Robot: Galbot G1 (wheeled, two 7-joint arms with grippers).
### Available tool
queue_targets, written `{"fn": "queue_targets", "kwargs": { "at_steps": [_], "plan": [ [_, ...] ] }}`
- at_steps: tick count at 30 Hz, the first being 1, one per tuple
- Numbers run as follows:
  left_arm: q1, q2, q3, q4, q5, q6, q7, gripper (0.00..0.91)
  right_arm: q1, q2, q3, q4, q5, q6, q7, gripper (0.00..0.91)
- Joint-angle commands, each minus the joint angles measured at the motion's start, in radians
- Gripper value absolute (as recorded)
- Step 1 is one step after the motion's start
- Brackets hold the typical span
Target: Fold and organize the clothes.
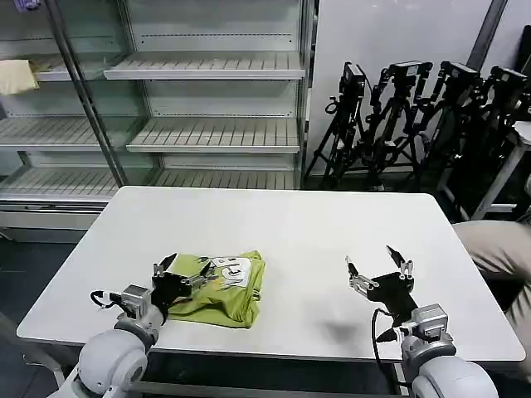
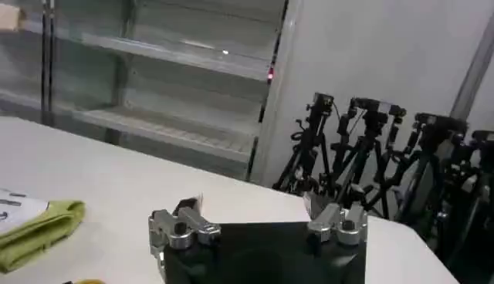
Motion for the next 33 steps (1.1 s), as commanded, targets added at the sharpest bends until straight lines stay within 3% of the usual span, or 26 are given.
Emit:
{"fn": "queue_targets", "kwargs": {
  "at_steps": [1, 12, 13, 14, 15, 33],
  "plan": [
    [0.01, -0.01, -0.067, 0.126, -0.124, 0.049, -0.058, 0.907, -0.02, 0.0, 0.016, -0.001, 0.001, 0.011, -0.003, 0.907],
    [0.012, -0.025, -0.063, 0.13, -0.181, 0.05, -0.05, 0.907, -0.014, 0.0, 0.012, -0.012, 0.001, 0.015, -0.005, 0.907],
    [0.013, -0.025, -0.065, 0.132, -0.184, 0.05, -0.051, 0.806, -0.014, -0.001, 0.013, -0.012, 0.001, 0.015, -0.005, 0.907],
    [0.015, -0.025, -0.068, 0.132, -0.195, 0.05, -0.05, 0.353, -0.014, -0.002, 0.014, -0.012, 0.001, 0.016, -0.005, 0.907],
    [0.019, -0.024, -0.068, 0.126, -0.206, 0.05, -0.054, 0.01, -0.014, -0.002, 0.014, -0.013, 0.002, 0.016, -0.005, 0.907],
    [0.031, -0.044, -0.06, 0.077, -0.245, 0.048, -0.049, 0.01, -0.014, 0.0, 0.014, -0.017, 0.001, 0.017, -0.006, 0.907]
  ]
}}
